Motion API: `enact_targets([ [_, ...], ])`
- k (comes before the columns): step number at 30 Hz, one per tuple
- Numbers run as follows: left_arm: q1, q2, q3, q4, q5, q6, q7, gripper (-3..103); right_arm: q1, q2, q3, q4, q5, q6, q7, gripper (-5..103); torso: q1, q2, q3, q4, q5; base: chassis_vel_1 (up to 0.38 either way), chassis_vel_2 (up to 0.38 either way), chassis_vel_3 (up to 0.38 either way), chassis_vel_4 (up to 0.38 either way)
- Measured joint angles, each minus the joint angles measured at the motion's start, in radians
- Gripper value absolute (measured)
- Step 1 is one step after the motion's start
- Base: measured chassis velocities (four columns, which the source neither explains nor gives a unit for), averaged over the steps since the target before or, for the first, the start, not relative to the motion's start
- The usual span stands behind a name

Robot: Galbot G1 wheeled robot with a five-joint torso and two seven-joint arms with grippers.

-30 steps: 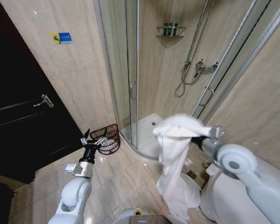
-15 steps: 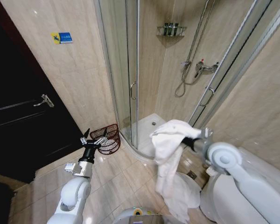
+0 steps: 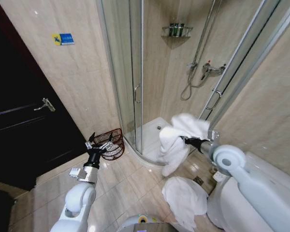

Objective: Discard the used towel into the hamper.

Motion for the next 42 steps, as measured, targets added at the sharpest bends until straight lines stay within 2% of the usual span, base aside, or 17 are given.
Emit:
enact_targets([
  [3,-0.002,0.002,0.0,-0.005,0.0,0.004,0.0,100,0.001,-0.006,0.001,0.006,0.029,0.006,-0.002,7,0.0,0.0,0.0,0.0003,0.0005,0.0,0.0,0.0,0.0],
  [4,-0.006,0.001,0.001,-0.006,0.0,0.008,0.0,100,-0.003,-0.006,0.004,0.003,0.003,0.041,-0.041,7,0.0,0.0,0.0,0.0,0.0005,0.0,0.0,0.0,0.0],
  [6,-0.011,-0.004,0.005,-0.005,0.001,0.01,-0.001,100,-0.005,-0.001,0.004,-0.009,-0.107,0.127,-0.109,7,0.0,0.0,0.0,-0.0001,0.0007,0.0,0.0,0.0,0.0],
  [7,-0.011,-0.004,0.005,-0.005,0.001,0.01,-0.001,100,-0.005,-0.001,0.004,-0.009,-0.107,0.127,-0.109,7,0.0,0.0,0.0,-0.0001,0.0007,0.0,0.0,0.0,0.0],
  [9,-0.016,-0.012,0.012,0.004,0.004,0.009,-0.006,100,-0.014,0.007,0.002,-0.007,-0.269,0.231,-0.186,7,0.0,0.0,0.0,0.0,0.0007,0.0,0.0,0.0,0.0],
  [10,-0.016,-0.015,0.013,0.005,0.005,0.008,-0.009,100,-0.021,0.009,0.002,0.0,-0.327,0.263,-0.209,7,0.0,0.0,0.0,0.0,0.0006,0.0,0.0,0.0,0.0],
  [11,-0.016,-0.015,0.013,0.005,0.005,0.008,-0.009,100,-0.021,0.009,0.002,0.0,-0.327,0.263,-0.209,7,0.0,0.0,0.0,0.0,0.0006,0.0,0.0,0.0,0.0],
  [13,-0.019,-0.018,0.016,0.008,0.008,0.007,-0.01,100,-0.043,0.022,0.013,0.044,-0.488,0.339,-0.255,7,0.0,0.0,0.0,0.0,0.0,0.0,0.0,0.0,0.0],
  [18,-0.033,-0.021,0.016,0.008,0.009,-0.002,-0.018,100,-0.058,0.05,0.006,0.118,-0.557,0.397,-0.247,7,0.0,0.0,0.0,0.0001,0.0003,0.0,0.0,0.0,0.0],
  [20,-0.042,-0.024,0.015,0.006,0.008,-0.004,-0.028,100,-0.073,0.088,-0.005,0.144,-0.629,0.433,-0.245,7,0.0,0.0,0.0,0.0001,0.0005,0.0,0.0,0.0,0.0],
  [22,-0.044,-0.024,0.014,0.005,0.007,-0.004,-0.031,100,-0.082,0.104,-0.005,0.151,-0.65,0.437,-0.245,7,0.0,0.0,0.0,0.0002,0.0004,0.0,0.0,0.0,0.0],
  [24,-0.044,-0.02,0.014,0.005,0.007,-0.003,-0.038,100,-0.124,0.158,0.0,0.165,-0.699,0.441,-0.246,7,0.0,0.0,0.0,0.0001,0.0004,0.0,0.0,0.0,0.0],
  [28,-0.031,-0.016,0.008,0.008,0.007,-0.009,-0.044,100,-0.164,0.203,0.005,0.16,-0.724,0.451,-0.256,7,0.0,0.0,0.0,-0.0001,0.0005,0.0,0.0,0.0,0.0],
  [35,-0.028,-0.012,-0.007,0.016,0.001,-0.021,-0.054,100,-0.151,0.231,-0.017,0.154,-0.722,0.44,-0.268,7,0.0,0.0,0.0,0.0,0.0003,0.0,0.0,0.0,0.0],
  [42,-0.035,-0.011,-0.012,-0.016,0.001,0.02,-0.064,100,-0.131,0.249,-0.008,0.116,-0.744,0.432,-0.284,7,0.0,0.0,0.0,0.0,0.0006,0.0,0.0,0.0,0.0],
])
